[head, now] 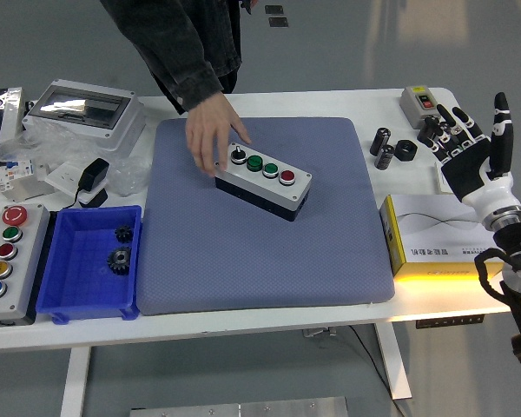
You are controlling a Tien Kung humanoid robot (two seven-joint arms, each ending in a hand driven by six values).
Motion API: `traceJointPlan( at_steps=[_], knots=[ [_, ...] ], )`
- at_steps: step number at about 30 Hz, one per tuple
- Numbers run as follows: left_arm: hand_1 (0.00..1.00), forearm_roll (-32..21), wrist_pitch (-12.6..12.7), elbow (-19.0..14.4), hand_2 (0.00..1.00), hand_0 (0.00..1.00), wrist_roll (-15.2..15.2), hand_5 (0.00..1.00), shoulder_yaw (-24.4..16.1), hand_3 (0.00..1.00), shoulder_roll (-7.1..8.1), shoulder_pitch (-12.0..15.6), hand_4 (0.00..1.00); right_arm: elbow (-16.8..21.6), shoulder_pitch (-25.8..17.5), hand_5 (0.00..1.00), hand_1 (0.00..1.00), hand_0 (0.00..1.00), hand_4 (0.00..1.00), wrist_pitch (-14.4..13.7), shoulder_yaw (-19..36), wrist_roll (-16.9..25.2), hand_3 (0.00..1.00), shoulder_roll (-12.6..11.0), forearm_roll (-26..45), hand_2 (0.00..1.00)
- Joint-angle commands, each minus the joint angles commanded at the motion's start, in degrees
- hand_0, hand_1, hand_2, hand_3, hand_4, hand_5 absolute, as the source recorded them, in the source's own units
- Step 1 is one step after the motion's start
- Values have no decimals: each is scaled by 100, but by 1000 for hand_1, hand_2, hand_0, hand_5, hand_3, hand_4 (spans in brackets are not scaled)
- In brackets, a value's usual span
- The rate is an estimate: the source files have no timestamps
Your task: Pick up the button,place it on the desk,press the button,press the button
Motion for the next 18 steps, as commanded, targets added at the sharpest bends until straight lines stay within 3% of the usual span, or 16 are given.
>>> traceJointPlan(
  at_steps=[5, 6, 11, 12, 18],
  knots=[
    [630, 11, 0, 0, 620, 658, -1, 257, -14, 695, 7, -2, 820, 117, 17, 828, 985, 974, 998, -579, 17, 121, 946, -21, -631, 998],
    [630, 10, 0, 0, 620, 658, -1, 258, -13, 695, 7, -2, 820, 134, 21, 870, 998, 998, 998, -658, 20, 131, 998, -25, -739, 998],
    [630, 8, 1, 0, 620, 658, -4, 258, -12, 695, 0, -2, 820, 226, 27, 870, 998, 998, 998, -1055, 32, 165, 998, -54, -1337, 998],
    [630, 6, 1, 0, 620, 658, -5, 258, -11, 695, 0, 0, 820, 255, 27, 998, 998, 998, 998, -1145, 39, 167, 998, -59, -1466, 998],
    [630, 10, 2, 0, 620, 658, 1, 259, -19, 695, 6, 10, 821, 521, 51, 998, 998, 998, 998, -1810, 36, 66, 998, -109, -2597, 998]
  ],
)
